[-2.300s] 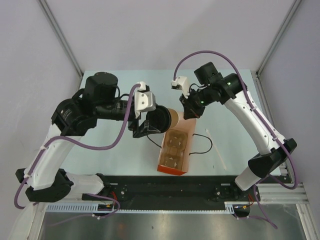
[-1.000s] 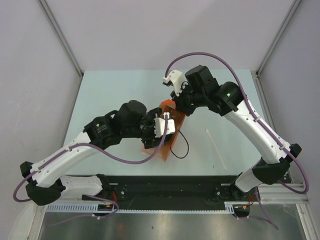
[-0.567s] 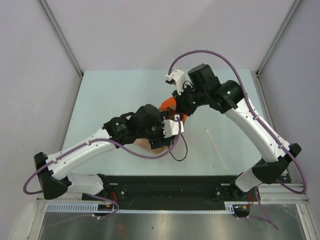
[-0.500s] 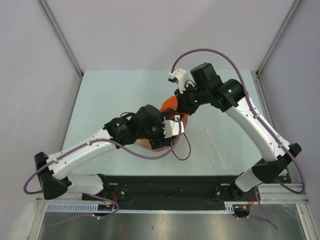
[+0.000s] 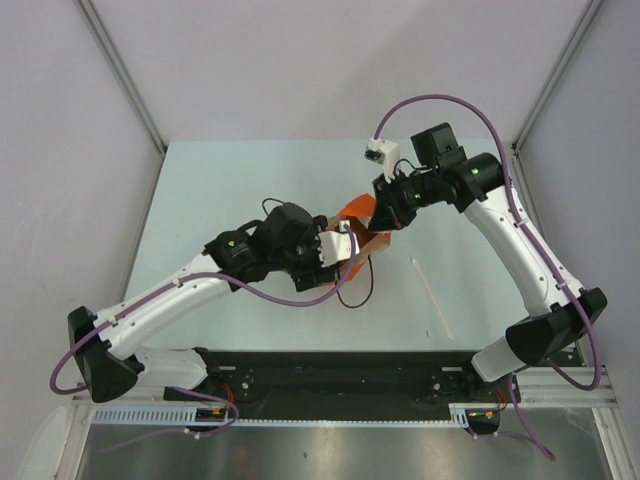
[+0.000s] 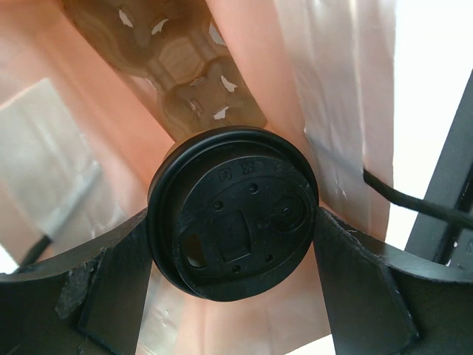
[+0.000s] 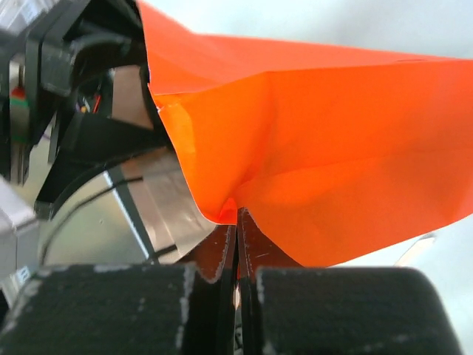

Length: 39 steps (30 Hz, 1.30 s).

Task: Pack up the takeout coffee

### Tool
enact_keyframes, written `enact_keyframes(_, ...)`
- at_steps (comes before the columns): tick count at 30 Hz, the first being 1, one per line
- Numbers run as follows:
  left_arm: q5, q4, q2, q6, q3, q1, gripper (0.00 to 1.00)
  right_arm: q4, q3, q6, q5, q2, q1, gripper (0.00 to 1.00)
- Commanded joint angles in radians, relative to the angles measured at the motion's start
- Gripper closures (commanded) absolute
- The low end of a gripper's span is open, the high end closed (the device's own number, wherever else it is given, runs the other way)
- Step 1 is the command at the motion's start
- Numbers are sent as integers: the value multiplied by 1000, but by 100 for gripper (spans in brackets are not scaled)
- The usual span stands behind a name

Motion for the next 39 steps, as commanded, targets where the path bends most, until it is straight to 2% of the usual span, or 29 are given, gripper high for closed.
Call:
enact_keyframes(1, 30, -2, -8, 29, 8, 16, 51, -152, -23, -85, -51, -51, -27, 98)
enact_keyframes(2, 38, -2, -5, 35, 9, 18, 51, -172, -25, -107, -49, -57, -42, 95)
enact_keyframes(6, 70, 1, 4, 76, 14, 18, 51, -235, 12, -197, -25, -42, -106, 56)
enact_keyframes(11, 120, -9, 55, 119, 52, 16, 51, -243, 157, -266, 44, 24, -120, 35)
enact_keyframes(12, 124, -8, 60, 124, 60, 15, 51, -239, 190, -268, 58, 54, -119, 27)
enact_keyframes(15, 130, -8, 80, 153, 77, 6, 51, -238, 320, -285, 67, 125, -120, 16)
enact_keyframes(17, 127, -9, 86, 173, 86, 4, 51, -245, 416, -303, 60, 157, -117, 14)
enact_keyframes(23, 131, -17, 98, 199, 100, -3, 51, -234, 541, -447, 101, 225, -67, 9)
enact_keyframes(30, 137, -34, 116, 213, 124, -5, 51, -157, 621, -555, 124, 268, 5, 7)
enact_keyframes(39, 147, -48, 120, 220, 124, -7, 51, -59, 596, -742, 80, 285, 71, 9)
